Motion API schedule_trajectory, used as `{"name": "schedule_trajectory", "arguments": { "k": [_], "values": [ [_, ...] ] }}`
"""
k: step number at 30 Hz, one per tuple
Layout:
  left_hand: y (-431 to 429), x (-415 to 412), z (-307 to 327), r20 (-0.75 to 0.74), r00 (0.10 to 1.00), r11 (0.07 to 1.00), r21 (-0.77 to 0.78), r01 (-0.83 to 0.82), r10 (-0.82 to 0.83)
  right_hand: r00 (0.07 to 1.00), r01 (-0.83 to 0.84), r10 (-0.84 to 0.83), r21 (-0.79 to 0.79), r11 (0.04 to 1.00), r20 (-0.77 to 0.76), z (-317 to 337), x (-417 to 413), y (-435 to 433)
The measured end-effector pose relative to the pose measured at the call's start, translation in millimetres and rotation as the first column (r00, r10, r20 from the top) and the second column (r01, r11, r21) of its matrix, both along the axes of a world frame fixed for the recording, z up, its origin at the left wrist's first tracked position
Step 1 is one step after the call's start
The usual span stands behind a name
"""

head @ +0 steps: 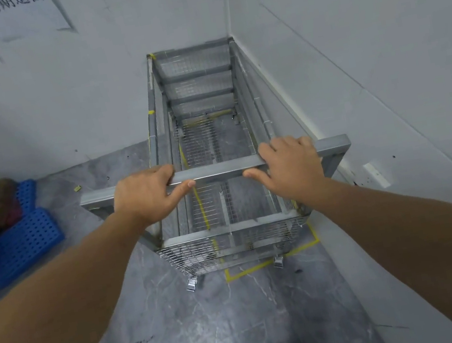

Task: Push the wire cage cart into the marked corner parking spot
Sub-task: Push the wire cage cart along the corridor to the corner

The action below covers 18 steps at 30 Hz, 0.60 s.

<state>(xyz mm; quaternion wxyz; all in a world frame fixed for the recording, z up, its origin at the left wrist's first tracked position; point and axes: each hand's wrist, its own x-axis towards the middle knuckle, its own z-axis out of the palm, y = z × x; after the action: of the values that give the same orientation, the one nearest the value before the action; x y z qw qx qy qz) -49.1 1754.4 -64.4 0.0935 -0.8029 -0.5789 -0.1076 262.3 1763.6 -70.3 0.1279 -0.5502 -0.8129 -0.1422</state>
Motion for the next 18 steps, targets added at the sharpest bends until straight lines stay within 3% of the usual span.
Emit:
{"name": "schedule_trajectory", "arguments": {
  "k": [18],
  "values": [
    [2.0,-3.0,2.1,-0.027,1.0,1.0,-0.023,0.008,-0.009,0.999,0.051,-0.051,-0.066,0.996,0.011,2.1,-6.4,-3.7]
  ]
}}
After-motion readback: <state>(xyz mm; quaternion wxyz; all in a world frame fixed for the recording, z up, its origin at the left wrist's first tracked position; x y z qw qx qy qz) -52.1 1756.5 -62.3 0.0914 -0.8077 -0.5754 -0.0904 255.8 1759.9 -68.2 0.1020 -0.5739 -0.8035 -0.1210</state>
